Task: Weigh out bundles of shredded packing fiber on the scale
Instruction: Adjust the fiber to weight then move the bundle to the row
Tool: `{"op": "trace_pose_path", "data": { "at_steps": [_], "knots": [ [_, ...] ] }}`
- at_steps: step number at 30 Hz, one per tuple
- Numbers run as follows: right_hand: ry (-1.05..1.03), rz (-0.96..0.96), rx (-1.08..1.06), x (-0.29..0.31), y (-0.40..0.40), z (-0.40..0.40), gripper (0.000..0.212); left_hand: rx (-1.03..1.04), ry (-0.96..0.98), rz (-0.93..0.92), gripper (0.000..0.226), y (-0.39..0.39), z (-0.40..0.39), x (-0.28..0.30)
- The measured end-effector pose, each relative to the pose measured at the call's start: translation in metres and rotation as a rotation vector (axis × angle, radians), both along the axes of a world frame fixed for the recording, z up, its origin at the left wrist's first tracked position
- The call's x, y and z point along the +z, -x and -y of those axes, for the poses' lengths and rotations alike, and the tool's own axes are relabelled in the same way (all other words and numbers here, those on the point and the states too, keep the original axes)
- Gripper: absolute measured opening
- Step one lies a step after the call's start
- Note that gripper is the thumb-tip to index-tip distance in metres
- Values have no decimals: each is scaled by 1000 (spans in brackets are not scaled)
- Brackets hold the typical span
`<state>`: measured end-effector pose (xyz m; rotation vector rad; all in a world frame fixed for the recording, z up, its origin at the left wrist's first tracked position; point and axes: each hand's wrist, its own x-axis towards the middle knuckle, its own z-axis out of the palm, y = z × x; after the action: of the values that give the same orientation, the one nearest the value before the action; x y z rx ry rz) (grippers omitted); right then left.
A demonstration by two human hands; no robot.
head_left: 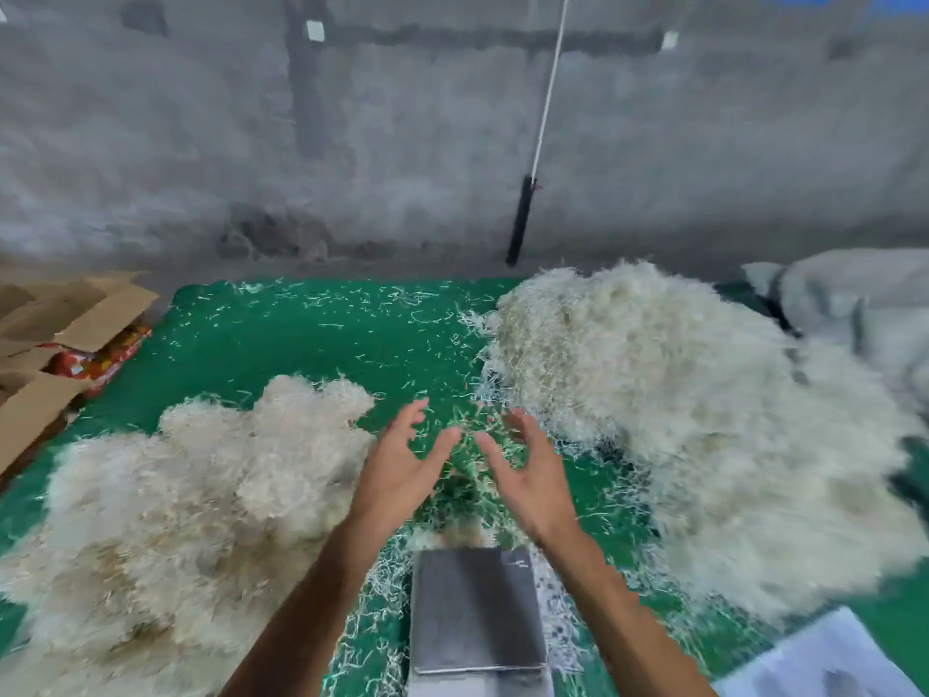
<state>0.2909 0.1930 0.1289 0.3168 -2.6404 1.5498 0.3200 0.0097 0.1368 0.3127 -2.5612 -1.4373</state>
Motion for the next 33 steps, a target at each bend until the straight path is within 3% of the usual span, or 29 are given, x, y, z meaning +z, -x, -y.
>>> {"op": "trace_pose_path", "data": {
  "at_steps": [7,13,23,28,33],
  "knots": [
    [1,85,-297,-8,-7,-132,96,-186,-139,58,77,37,-111,-11],
    [2,107,-359,-10,-4,-186,106,-257,-169,116,69,63,-180,-17],
    [-79,85,-450,-17,35,-264,94,-338,-110,138,71,119,-256,-33],
    [-229,114,-485,-44,67,-304,96,-373,-103,187,69,149,-295,-45],
    [-622,89,-497,-89,107,-343,89,-430,-103,235,64,180,-333,-63]
  ]
}}
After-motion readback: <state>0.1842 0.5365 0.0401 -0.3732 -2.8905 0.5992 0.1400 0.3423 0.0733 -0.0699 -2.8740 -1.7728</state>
